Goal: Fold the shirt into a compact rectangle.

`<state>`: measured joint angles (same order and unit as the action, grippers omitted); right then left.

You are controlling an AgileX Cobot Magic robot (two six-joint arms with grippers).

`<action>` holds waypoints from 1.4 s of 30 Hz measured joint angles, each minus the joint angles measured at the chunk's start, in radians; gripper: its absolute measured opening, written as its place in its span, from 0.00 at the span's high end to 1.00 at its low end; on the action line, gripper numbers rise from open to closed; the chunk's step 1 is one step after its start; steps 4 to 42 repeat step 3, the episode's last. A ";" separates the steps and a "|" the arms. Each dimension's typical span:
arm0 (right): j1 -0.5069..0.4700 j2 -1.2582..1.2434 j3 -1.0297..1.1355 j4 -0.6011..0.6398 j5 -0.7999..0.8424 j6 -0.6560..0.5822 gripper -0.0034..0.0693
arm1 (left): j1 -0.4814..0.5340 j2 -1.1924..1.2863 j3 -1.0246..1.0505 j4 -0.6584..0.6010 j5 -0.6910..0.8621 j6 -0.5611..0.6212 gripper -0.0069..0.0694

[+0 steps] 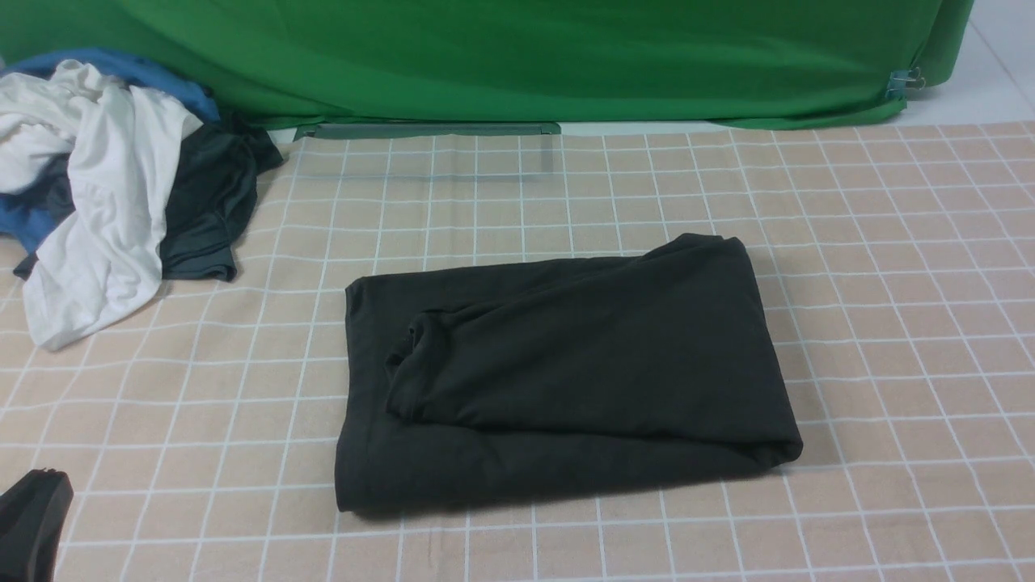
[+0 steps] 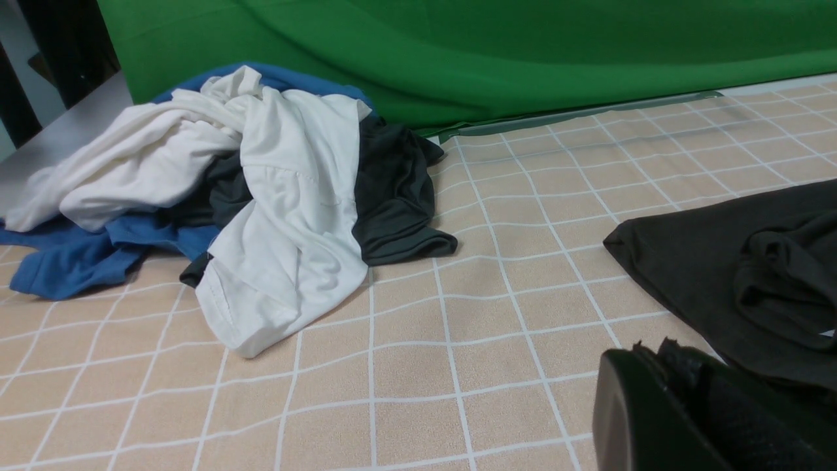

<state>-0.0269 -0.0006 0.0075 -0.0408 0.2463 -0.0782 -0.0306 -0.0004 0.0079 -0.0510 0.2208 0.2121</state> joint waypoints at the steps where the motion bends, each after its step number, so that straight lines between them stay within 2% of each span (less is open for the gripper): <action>1: 0.000 0.000 0.000 0.000 0.000 0.000 0.63 | 0.000 0.000 0.000 0.000 0.000 0.000 0.88; 42: 0.000 0.000 0.000 0.000 0.000 0.000 0.63 | 0.000 0.000 0.000 0.000 0.000 0.000 0.88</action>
